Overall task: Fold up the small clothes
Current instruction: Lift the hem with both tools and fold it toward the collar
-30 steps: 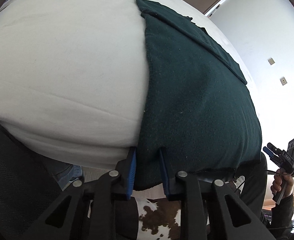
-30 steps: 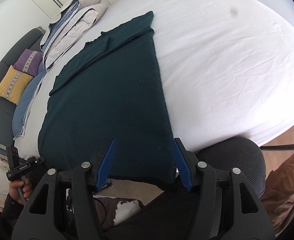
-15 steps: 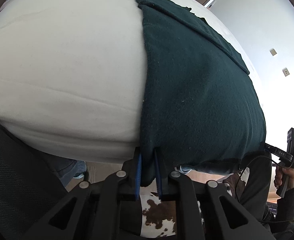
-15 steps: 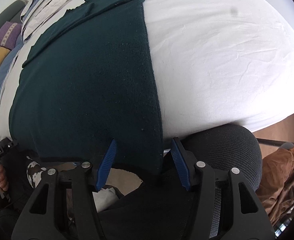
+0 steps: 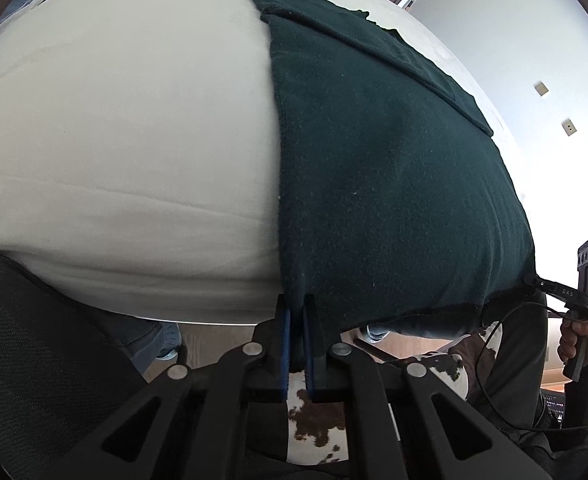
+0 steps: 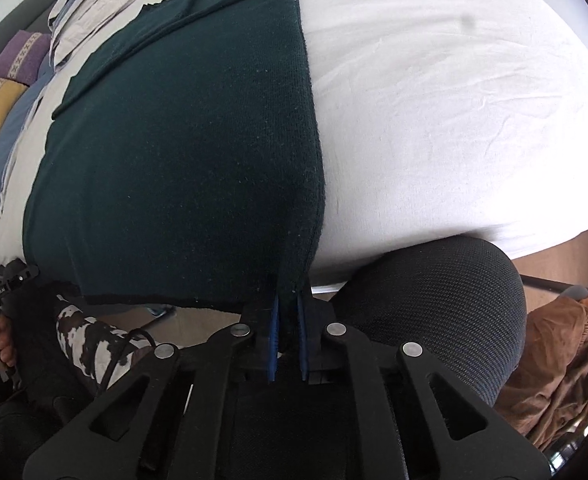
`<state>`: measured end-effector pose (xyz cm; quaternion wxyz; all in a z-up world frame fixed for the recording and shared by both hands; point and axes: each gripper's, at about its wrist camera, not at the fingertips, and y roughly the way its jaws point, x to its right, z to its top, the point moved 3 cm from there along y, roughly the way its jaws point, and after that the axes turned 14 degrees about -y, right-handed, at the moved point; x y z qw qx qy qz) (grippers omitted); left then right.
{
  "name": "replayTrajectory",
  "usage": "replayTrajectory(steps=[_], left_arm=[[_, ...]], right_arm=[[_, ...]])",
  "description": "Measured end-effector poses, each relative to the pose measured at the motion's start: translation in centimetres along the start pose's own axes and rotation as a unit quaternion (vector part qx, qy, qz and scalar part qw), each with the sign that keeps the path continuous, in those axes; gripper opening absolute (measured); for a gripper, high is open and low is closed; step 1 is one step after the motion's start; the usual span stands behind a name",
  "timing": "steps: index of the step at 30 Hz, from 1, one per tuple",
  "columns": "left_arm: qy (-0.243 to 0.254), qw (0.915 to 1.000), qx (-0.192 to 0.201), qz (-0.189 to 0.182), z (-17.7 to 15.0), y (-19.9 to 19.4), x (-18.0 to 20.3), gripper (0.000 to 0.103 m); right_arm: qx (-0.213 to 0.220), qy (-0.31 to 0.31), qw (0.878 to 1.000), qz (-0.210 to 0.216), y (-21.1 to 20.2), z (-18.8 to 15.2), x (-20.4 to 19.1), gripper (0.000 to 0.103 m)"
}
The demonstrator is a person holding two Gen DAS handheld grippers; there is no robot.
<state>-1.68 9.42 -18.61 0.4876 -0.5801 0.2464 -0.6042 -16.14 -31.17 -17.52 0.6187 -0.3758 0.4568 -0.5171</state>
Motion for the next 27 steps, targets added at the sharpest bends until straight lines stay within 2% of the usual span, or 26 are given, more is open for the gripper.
replayTrajectory(steps=[5, 10, 15, 19, 23, 27], left_arm=[[-0.031, 0.9980, 0.004, -0.054, 0.4, -1.9, -0.2, 0.006], [-0.057, 0.9910, 0.014, -0.120, 1.3, -4.0, 0.1, 0.006], [-0.084, 0.9792, 0.013, -0.184, 2.1, -5.5, 0.9, 0.006], [-0.114, 0.9661, 0.012, -0.231, 2.6, -6.2, 1.0, 0.006], [-0.133, 0.9541, 0.026, -0.267, 3.4, -7.2, 1.5, 0.006], [-0.150, 0.9458, 0.041, -0.285, 5.1, -7.9, 1.7, 0.005]], right_arm=[[0.056, 0.036, 0.996, 0.062, -3.0, 0.2, 0.2, 0.006], [0.131, 0.057, 0.982, 0.126, -6.0, 0.6, -0.4, 0.006], [0.188, 0.074, 0.963, 0.177, -8.3, 1.4, -0.6, 0.006], [0.226, 0.095, 0.948, 0.202, -9.6, 2.5, -0.7, 0.006], [0.253, 0.115, 0.934, 0.225, -10.6, 3.1, 0.6, 0.006], [0.274, 0.126, 0.922, 0.244, -11.1, 4.2, 1.6, 0.006]])
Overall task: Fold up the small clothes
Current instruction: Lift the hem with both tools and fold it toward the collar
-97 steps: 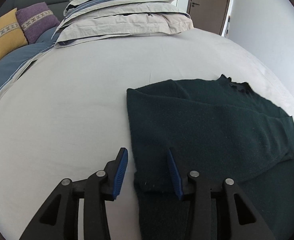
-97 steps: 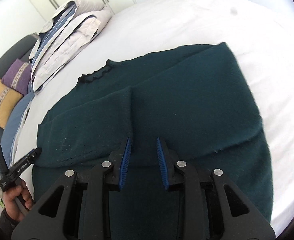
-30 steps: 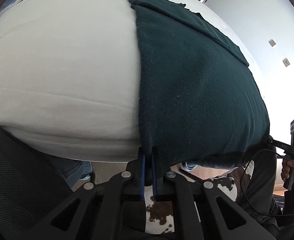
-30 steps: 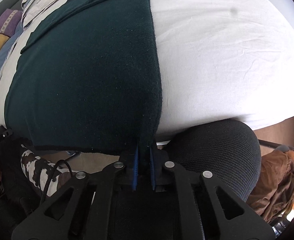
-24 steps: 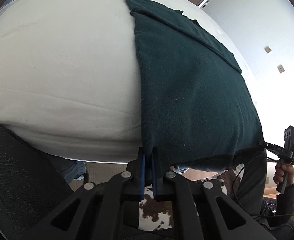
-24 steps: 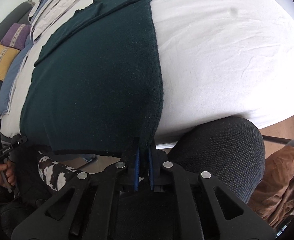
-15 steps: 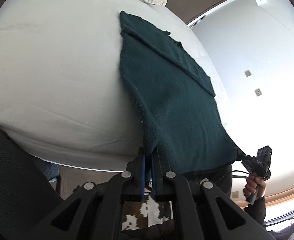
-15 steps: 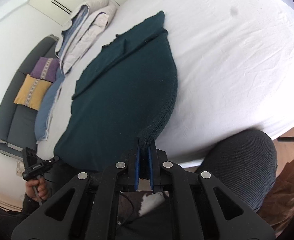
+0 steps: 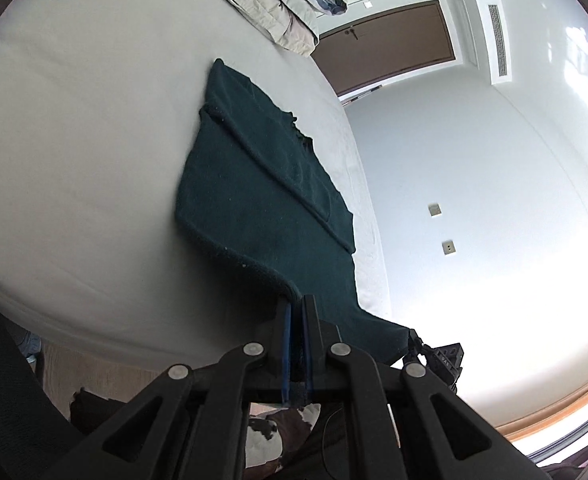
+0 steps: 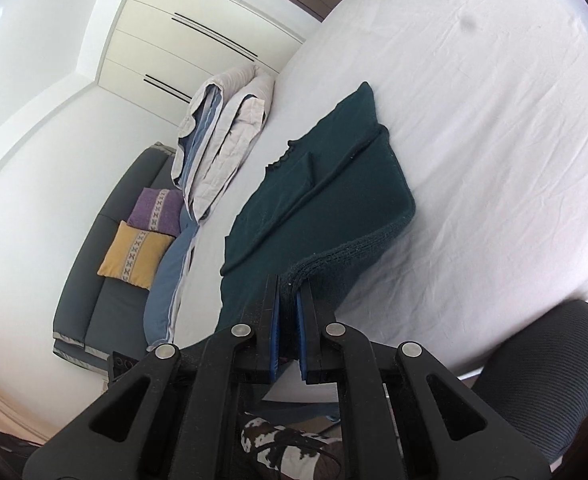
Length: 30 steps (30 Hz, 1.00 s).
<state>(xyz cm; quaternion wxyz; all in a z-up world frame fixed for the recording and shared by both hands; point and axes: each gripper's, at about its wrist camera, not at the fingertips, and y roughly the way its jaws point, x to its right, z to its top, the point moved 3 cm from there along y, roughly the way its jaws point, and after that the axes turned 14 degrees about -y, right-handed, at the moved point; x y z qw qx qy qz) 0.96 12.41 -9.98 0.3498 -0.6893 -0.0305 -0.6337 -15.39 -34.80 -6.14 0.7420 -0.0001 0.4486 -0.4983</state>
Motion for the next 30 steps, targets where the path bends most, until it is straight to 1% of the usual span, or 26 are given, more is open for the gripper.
replayTrajectory(steps=[7, 10, 13, 17, 23, 26, 30], left_arm=[[-0.018, 0.9987, 0.024, -0.041, 3.1, 0.2, 1.9, 0.005], [-0.020, 0.9978, 0.037, -0.051, 4.9, 0.5, 2.5, 0.005], [-0.034, 0.9965, 0.049, -0.059, 6.8, 1.0, 2.6, 0.004], [-0.040, 0.9948, 0.068, -0.065, 9.8, 1.7, 2.9, 0.004], [-0.051, 0.9931, 0.082, -0.066, 14.4, 3.7, 3.6, 0.004], [-0.053, 0.9928, 0.085, -0.067, 16.6, 4.8, 4.2, 0.004], [-0.049, 0.9933, 0.088, -0.056, 19.4, 6.9, 5.0, 0.004]], right_arm=[[0.027, -0.006, 1.000, 0.014, 2.4, 3.8, -1.4, 0.006], [0.038, -0.008, 0.999, 0.018, 3.4, 5.9, -1.6, 0.006], [0.046, -0.008, 0.999, 0.014, 4.6, 7.9, -1.4, 0.006], [0.058, -0.007, 0.998, 0.007, 6.3, 10.7, -0.8, 0.006], [0.074, -0.019, 0.997, -0.011, 9.6, 15.4, -0.3, 0.006], [0.076, -0.026, 0.997, -0.017, 11.8, 17.9, 0.0, 0.006], [0.073, -0.032, 0.996, -0.029, 15.3, 20.3, 1.0, 0.006]])
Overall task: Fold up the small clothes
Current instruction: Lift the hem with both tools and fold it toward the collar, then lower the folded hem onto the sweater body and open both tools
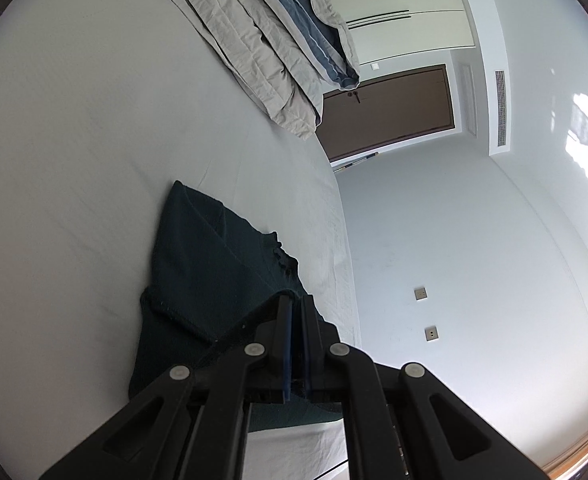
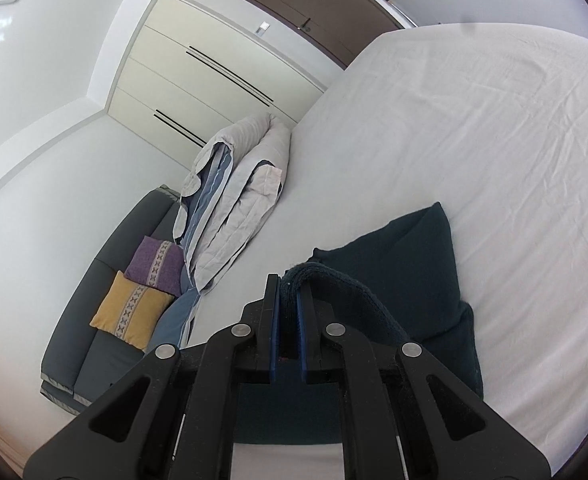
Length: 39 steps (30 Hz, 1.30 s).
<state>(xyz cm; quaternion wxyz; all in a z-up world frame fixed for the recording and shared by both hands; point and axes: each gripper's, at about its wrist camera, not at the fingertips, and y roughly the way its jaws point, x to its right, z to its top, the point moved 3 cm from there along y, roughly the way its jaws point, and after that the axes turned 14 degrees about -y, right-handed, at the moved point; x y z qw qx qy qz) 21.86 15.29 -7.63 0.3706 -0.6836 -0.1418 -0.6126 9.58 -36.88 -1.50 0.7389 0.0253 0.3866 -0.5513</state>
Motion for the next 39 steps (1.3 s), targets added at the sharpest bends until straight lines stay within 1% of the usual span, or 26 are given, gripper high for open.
replayTrajectory(steps=[10, 16, 17, 19, 21, 22, 23, 24, 25, 26, 27, 28, 30, 31, 35, 37, 39], left_arm=[[-0.004, 0.9997, 0.007, 0.025, 5.9, 6.5, 0.7, 0.004], [-0.011, 0.9978, 0.034, 0.056, 10.0, 10.1, -0.5, 0.004], [-0.012, 0.9974, 0.037, 0.061, 10.6, 10.6, -0.9, 0.000], [-0.019, 0.9957, 0.046, 0.079, 11.6, 11.6, -1.9, 0.000], [-0.019, 0.9946, 0.044, 0.092, 12.3, 12.7, -2.7, 0.000], [-0.015, 0.9938, 0.043, 0.101, 12.3, 13.0, -2.9, 0.000], [-0.010, 0.9934, 0.041, 0.106, 12.2, 13.2, -2.9, 0.000], [-0.004, 0.9936, 0.041, 0.105, 12.1, 13.3, -2.8, 0.000], [0.005, 0.9935, 0.040, 0.106, 11.7, 13.2, -2.6, 0.001], [0.017, 0.9929, 0.040, 0.111, 11.2, 13.0, -2.3, 0.007], [0.030, 0.9919, 0.039, 0.117, 10.7, 12.9, -2.1, 0.018], [0.044, 0.9907, 0.039, 0.122, 10.1, 12.7, -1.8, 0.022], [0.068, 0.9881, 0.038, 0.133, 8.8, 12.4, -1.3, 0.038], [0.079, 0.9867, 0.037, 0.137, 8.1, 12.2, -1.1, 0.040], [0.136, 0.9778, 0.036, 0.155, 5.2, 11.7, -0.2, 0.046], [0.150, 0.9745, 0.038, 0.162, 3.9, 11.4, -0.1, 0.048], [0.159, 0.9713, 0.042, 0.172, 2.7, 11.1, -0.4, 0.049]], right_arm=[[-0.019, 0.028, 0.999, -0.033, 9.9, 3.2, 5.2, 0.006], [-0.035, 0.040, 0.997, -0.055, 16.1, 5.3, 8.3, 0.006], [-0.039, 0.043, 0.997, -0.059, 17.3, 5.5, 8.9, 0.006], [-0.058, 0.051, 0.994, -0.073, 19.7, 5.6, 10.4, 0.007], [-0.082, 0.061, 0.989, -0.103, 22.1, 5.2, 12.4, 0.008], [-0.093, 0.061, 0.987, -0.113, 23.2, 4.8, 13.1, 0.008], [-0.104, 0.056, 0.985, -0.127, 24.2, 4.5, 13.8, 0.014], [-0.110, 0.048, 0.983, -0.142, 24.8, 4.2, 14.2, 0.029], [-0.105, 0.044, 0.983, -0.141, 25.1, 3.9, 14.4, 0.033], [-0.091, 0.041, 0.986, -0.136, 25.1, 3.8, 14.3, 0.044], [-0.082, 0.038, 0.985, -0.147, 25.0, 3.8, 14.3, 0.057], [-0.075, 0.036, 0.984, -0.159, 24.8, 3.7, 14.3, 0.059], [-0.077, 0.026, 0.984, -0.157, 24.5, 3.6, 13.8, 0.060], [-0.080, 0.018, 0.984, -0.159, 24.2, 3.5, 13.4, 0.060], [-0.089, -0.022, 0.981, -0.170, 22.8, 2.8, 10.6, 0.060], [-0.102, -0.046, 0.977, -0.182, 22.2, 2.1, 9.3, 0.060], [-0.118, -0.074, 0.971, -0.194, 21.5, 1.0, 8.1, 0.060]])
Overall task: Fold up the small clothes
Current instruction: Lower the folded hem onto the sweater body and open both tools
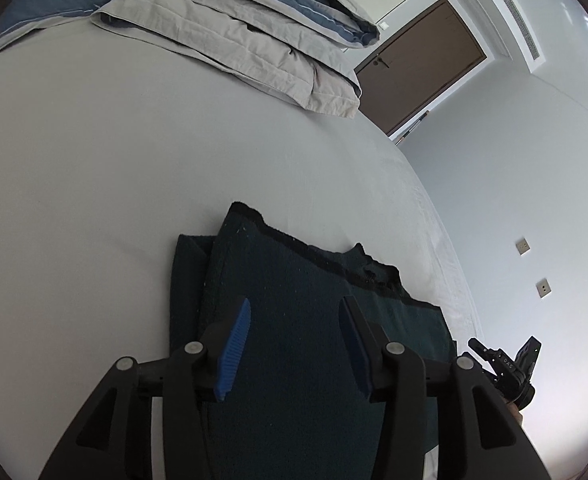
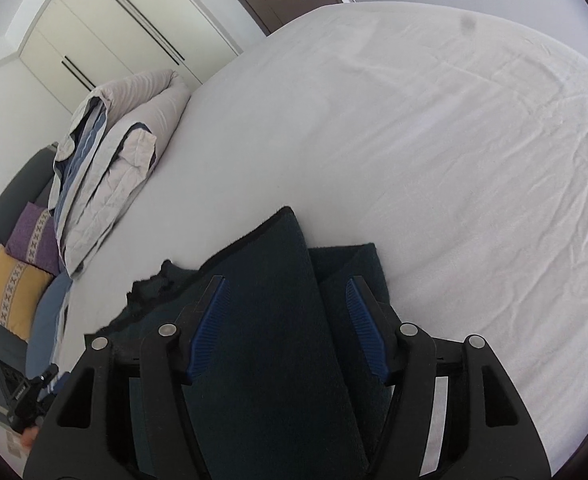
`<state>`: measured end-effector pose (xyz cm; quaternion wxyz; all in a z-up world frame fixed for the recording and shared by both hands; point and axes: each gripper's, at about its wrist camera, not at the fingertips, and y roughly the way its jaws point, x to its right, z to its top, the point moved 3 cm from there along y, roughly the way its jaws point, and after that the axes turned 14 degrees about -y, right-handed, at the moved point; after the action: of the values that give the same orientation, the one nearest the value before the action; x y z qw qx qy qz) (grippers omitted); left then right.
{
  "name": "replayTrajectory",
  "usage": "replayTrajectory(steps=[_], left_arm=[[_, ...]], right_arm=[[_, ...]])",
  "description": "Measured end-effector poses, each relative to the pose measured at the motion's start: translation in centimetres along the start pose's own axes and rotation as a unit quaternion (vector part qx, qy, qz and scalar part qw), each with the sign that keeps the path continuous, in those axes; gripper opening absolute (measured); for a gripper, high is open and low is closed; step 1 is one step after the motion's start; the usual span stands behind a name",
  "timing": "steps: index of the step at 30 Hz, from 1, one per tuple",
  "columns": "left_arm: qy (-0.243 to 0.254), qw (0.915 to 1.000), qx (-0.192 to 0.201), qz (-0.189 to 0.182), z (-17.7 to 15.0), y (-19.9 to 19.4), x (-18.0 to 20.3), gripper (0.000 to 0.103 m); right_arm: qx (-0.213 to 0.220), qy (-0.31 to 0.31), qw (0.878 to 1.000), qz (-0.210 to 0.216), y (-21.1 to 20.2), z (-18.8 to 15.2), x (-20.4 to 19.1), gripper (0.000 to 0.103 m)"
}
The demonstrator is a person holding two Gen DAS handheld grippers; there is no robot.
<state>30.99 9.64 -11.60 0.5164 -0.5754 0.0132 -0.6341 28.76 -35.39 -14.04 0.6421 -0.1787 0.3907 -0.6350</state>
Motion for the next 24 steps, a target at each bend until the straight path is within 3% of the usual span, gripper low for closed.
replayTrajectory(steps=[4, 8, 11, 16, 20, 24], left_arm=[[0.038, 0.9992, -0.004, 0.011, -2.8, -0.4, 0.5, 0.049], [0.081, 0.9954, 0.001, 0.051, -5.3, -0.4, 0.0, 0.049], [0.067, 0.9953, -0.012, 0.068, -6.2, 0.3, -1.9, 0.049], [0.067, 0.9957, -0.015, 0.062, -6.7, 0.3, -3.6, 0.041], [0.066, 0.9957, -0.009, 0.064, -6.9, -0.1, -3.4, 0.041], [0.092, 0.9928, -0.003, 0.076, -7.4, 0.2, -3.2, 0.041]], right_arm=[[0.000, -0.043, 0.999, -0.013, -2.8, -3.2, -1.9, 0.059], [-0.002, -0.095, 0.995, -0.040, -6.2, -7.7, -2.2, 0.059], [-0.033, -0.115, 0.991, -0.066, -5.7, -10.6, -1.6, 0.055], [-0.035, -0.147, 0.983, -0.105, -7.2, -12.3, -1.7, 0.055], [-0.004, -0.126, 0.987, -0.096, -10.4, -12.6, -1.6, 0.055], [-0.061, -0.142, 0.982, -0.110, -9.1, -15.2, -1.0, 0.055]])
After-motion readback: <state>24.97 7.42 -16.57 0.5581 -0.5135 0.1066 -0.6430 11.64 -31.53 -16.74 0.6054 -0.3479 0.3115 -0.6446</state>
